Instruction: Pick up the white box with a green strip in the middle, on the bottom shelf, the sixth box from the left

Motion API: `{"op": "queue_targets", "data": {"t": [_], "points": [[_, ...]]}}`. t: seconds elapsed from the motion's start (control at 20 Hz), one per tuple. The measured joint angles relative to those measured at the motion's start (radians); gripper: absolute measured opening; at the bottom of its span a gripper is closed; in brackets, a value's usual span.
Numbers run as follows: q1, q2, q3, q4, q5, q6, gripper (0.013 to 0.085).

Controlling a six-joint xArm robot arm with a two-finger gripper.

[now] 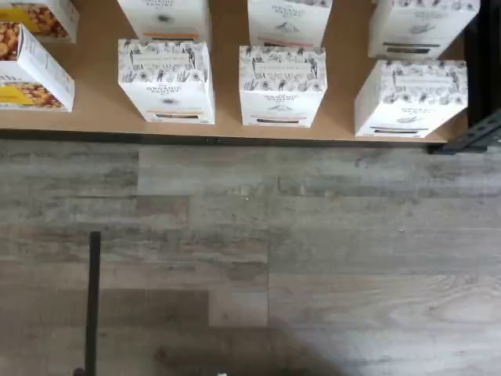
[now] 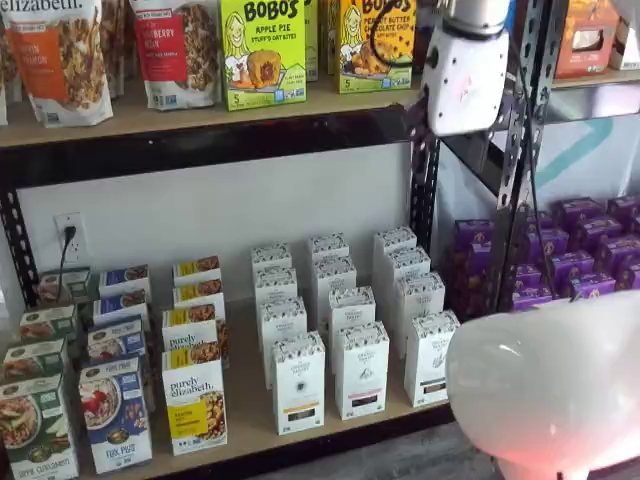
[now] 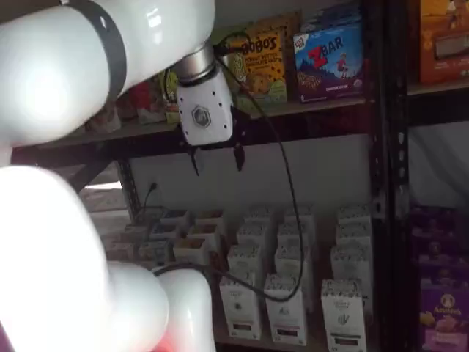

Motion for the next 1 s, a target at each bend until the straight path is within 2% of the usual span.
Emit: {"op": "queue_targets", "data": {"t": [0.2,0.5,0.7,1.0], "points": [[0.000,0.023,0.113,-0.016,-0.127,0.005,0.0850],[-0.002,0.088,0.324,-0.046,-0.435,0.025,0.0850],[-0.004,0.192,0.380,-0.080,-0.567,0.050,0.0850],[-0.026,0.337,0.436,-0.093,-0.813,0.051,0.0850]]}}
